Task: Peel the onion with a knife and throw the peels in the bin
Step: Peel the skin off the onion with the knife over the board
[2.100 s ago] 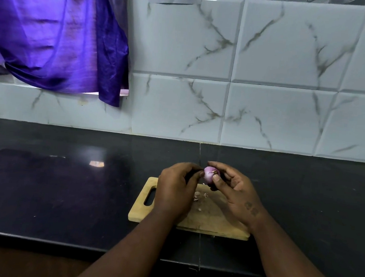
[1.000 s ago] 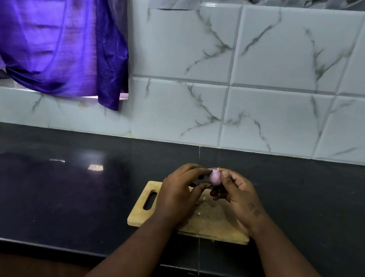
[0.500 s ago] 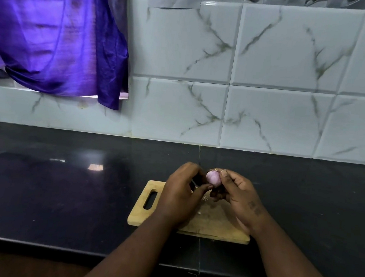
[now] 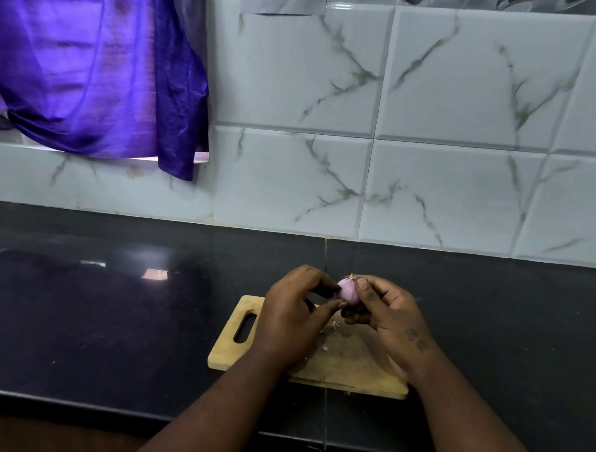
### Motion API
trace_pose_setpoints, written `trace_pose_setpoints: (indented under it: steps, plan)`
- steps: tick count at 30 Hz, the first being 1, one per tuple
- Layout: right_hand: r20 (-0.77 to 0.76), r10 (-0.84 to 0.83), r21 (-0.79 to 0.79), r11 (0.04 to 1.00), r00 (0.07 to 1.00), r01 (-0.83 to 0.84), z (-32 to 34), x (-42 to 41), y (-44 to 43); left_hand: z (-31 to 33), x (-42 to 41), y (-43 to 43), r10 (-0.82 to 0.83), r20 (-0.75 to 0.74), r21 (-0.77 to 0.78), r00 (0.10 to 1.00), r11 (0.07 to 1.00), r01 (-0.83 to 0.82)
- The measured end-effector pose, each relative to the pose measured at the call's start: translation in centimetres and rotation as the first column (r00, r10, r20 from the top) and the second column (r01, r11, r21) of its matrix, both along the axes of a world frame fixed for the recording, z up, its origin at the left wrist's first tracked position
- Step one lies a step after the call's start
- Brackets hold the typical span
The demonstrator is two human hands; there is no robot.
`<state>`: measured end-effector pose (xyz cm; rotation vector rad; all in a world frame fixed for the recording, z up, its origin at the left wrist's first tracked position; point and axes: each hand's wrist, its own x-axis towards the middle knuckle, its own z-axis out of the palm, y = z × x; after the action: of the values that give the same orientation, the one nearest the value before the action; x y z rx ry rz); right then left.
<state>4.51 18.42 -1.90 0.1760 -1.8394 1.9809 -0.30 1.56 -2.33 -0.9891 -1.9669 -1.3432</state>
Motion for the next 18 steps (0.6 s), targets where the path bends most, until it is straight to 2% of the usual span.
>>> trace_pose_setpoints:
  steps: [12, 18]
  plan:
    - [0.064, 0.031, -0.047, 0.999, 0.997, -0.028, 0.39, 0.37, -0.41, 0.19, 0.19, 0.02, -0.038, 0.036, 0.012, 0.999, 0.999, 0.037]
    - [0.1, 0.042, -0.061, 0.997, 0.994, -0.036, 0.66, 0.53, -0.47, 0.15, 0.39, 0.26, -0.07, 0.062, -0.043, 0.996, 0.996, 0.073]
